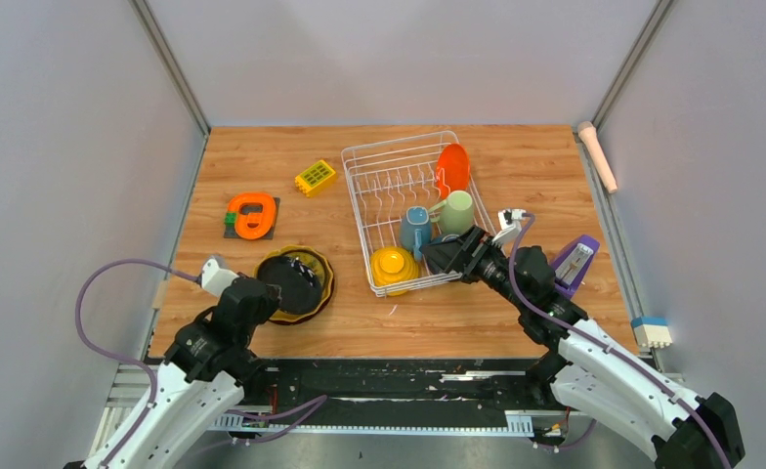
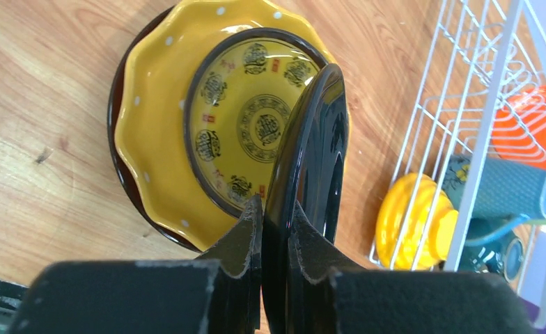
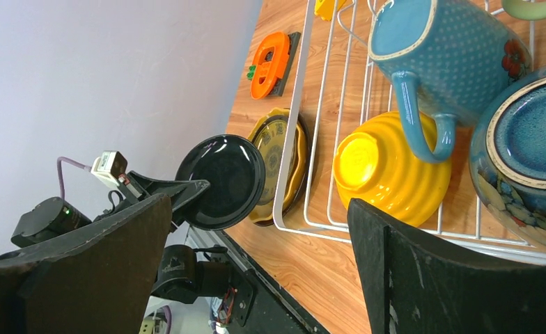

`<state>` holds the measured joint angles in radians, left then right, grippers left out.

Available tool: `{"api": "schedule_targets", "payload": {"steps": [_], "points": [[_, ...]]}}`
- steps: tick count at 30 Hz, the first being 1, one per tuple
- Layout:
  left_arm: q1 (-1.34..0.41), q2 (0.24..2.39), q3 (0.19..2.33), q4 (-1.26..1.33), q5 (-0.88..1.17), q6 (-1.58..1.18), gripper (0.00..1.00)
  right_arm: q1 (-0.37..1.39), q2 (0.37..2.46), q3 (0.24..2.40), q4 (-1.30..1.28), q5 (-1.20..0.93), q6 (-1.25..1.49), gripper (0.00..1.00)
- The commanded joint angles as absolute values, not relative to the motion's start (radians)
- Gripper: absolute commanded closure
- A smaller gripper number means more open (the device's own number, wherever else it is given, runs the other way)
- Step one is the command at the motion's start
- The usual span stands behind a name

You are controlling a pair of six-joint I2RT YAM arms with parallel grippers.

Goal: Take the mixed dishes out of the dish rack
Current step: Place the plate on the plate.

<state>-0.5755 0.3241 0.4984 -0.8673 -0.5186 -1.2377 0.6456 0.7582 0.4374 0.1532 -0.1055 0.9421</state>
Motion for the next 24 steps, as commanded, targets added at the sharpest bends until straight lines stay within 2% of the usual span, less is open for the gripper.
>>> {"api": "schedule_targets", "payload": {"steps": [1, 17, 20, 24], "points": [[-0.578, 0.391, 0.532, -0.829, -0.608, -1.312, 1.0, 0.649, 0.744, 0.431, 0.154, -0.093, 0.952, 0.0], [-0.578, 0.536, 0.475, -0.774, -0.61, -1.373, 0.87, 0.649, 0.739, 0.435, 0.144, -0.075, 0.952, 0.0], [-0.578, 0.553, 0.459, -0.766, -0.609, -1.384, 0.77, 0.649, 0.735, 0.437, 0.14, -0.075, 0.952, 0.0], [-0.578, 0.582, 0.44, -0.748, -0.594, -1.402, 0.7, 0.649, 0.727, 0.44, 0.131, -0.069, 0.952, 0.0]]}}
